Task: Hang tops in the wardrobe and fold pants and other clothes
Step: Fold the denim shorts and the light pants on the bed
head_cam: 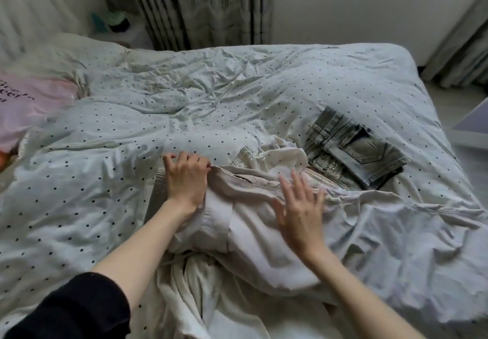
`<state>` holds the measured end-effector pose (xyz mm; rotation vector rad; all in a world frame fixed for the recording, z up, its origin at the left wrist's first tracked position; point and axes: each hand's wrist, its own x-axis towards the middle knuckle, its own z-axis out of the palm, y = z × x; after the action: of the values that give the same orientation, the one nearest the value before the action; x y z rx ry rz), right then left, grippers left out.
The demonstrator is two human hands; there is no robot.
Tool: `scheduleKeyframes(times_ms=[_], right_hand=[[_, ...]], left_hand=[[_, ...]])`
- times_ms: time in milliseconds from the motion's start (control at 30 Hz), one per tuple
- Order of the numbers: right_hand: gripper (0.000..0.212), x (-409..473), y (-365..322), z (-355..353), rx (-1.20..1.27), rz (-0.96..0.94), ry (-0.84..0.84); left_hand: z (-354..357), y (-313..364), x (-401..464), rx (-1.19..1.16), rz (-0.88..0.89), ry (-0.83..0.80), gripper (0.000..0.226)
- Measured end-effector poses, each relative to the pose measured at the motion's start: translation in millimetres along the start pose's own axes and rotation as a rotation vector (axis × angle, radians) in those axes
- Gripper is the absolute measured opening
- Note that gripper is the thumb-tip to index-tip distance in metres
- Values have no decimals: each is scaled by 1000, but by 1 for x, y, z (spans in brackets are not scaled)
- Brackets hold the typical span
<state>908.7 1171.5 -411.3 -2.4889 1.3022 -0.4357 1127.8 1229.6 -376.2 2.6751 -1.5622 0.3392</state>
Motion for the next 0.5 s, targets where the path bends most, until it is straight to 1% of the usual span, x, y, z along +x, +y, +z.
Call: scheduleKeyframes(times_ms=[33, 100, 133, 200, 267, 333, 367, 400, 433, 467, 500], right_hand=[[50, -6, -11, 12, -1, -89, 7], [51, -12, -28, 30, -42, -223, -62], [53, -11, -33, 39, -73, -237, -129], [55, -2, -30, 55, -107, -196, -257], [57, 9, -13, 69, -132, -131, -376], [57, 13, -2, 78, -188, -105, -455], [56, 13, -2, 79, -201, -96, -482], [55, 13, -6, 79, -194, -79, -497], [54, 15, -14, 78, -177, -56, -492], [53, 16, -22, 77, -148, -28, -459], [52, 15, -29, 75, -120, -1, -402]], left_hand=[[14, -2, 8, -44, 17, -38, 17], [33, -6, 13, -157, 65, -103, 19], [40, -8, 14, -203, 97, -112, 19], [50, -19, 12, -253, 134, -69, 23], [56, -37, 7, -283, 97, -33, 38], [60, -60, -3, -333, -11, -103, 56], [62, -71, -10, -403, -98, -163, 65], [60, -79, -16, -540, -211, -237, 75], [59, -85, -21, -741, -330, -306, 89], [58, -88, -25, -915, -428, -367, 104], [59, -88, -27, -1021, -469, -407, 118]])
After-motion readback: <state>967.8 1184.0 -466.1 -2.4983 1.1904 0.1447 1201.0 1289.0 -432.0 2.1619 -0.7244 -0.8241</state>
